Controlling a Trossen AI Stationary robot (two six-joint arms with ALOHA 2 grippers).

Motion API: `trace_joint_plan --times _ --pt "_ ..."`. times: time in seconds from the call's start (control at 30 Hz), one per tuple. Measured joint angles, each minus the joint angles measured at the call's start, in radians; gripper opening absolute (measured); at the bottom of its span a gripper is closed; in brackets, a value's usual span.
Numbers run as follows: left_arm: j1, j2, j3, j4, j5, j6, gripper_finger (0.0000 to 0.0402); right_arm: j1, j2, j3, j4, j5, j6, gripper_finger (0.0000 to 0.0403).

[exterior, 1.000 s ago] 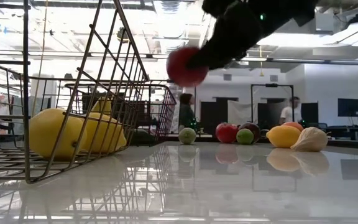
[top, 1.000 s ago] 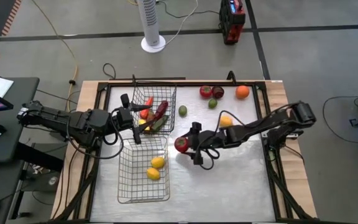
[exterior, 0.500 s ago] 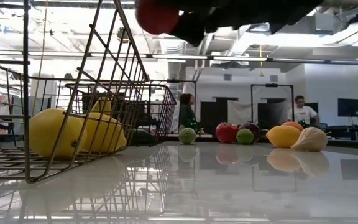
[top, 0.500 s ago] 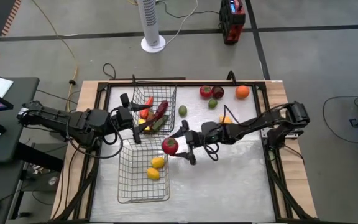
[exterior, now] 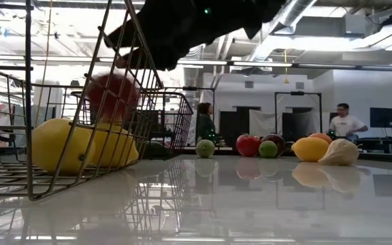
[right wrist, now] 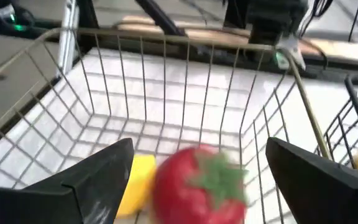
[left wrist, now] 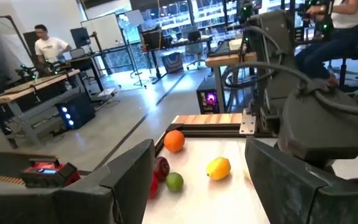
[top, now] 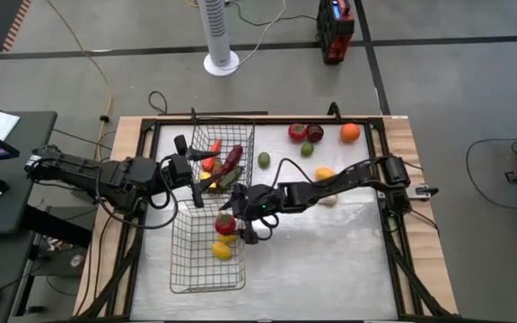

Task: Sort produce into baskets
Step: Put the bottom red tomato into the gold wire basket, then put the white garlic into the black wire basket

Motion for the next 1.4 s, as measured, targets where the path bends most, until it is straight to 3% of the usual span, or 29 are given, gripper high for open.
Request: trace_joint_plan --times 0.2,0.43,0.7,0.83,1.1,1.4 --pt "0.0 0.0 0.0 -0.005 0.0 0.0 0.0242 0.002 -0.041 0.018 -0.068 -0.01 -0.051 0.0395" --pt "0.0 0.0 0.0 -0.008 0.0 -0.006 0.0242 -0.017 -0.183 0.0 -0.443 0.137 -0.032 0.0396" --pt "0.0 0.0 0.0 -0.022 0.0 -0.017 0.0242 -0.051 -0.439 -0.369 -0.414 0.39 0.106 0.0382" --pt "0.0 0.0 0.0 -0.021 0.0 -0.018 0.0242 -0.061 -0.568 -0.54 -0.506 0.406 0.144 0.038" --pt "0.0 0.0 0.0 0.009 -0.009 -0.013 0.0242 -0.074 -0.687 -0.645 -0.828 0.418 0.267 0.038" --pt "0.0 0.0 0.0 -0.022 -0.009 -0.018 0.0242 -0.048 -0.733 -0.767 -0.811 0.486 0.438 0.038"
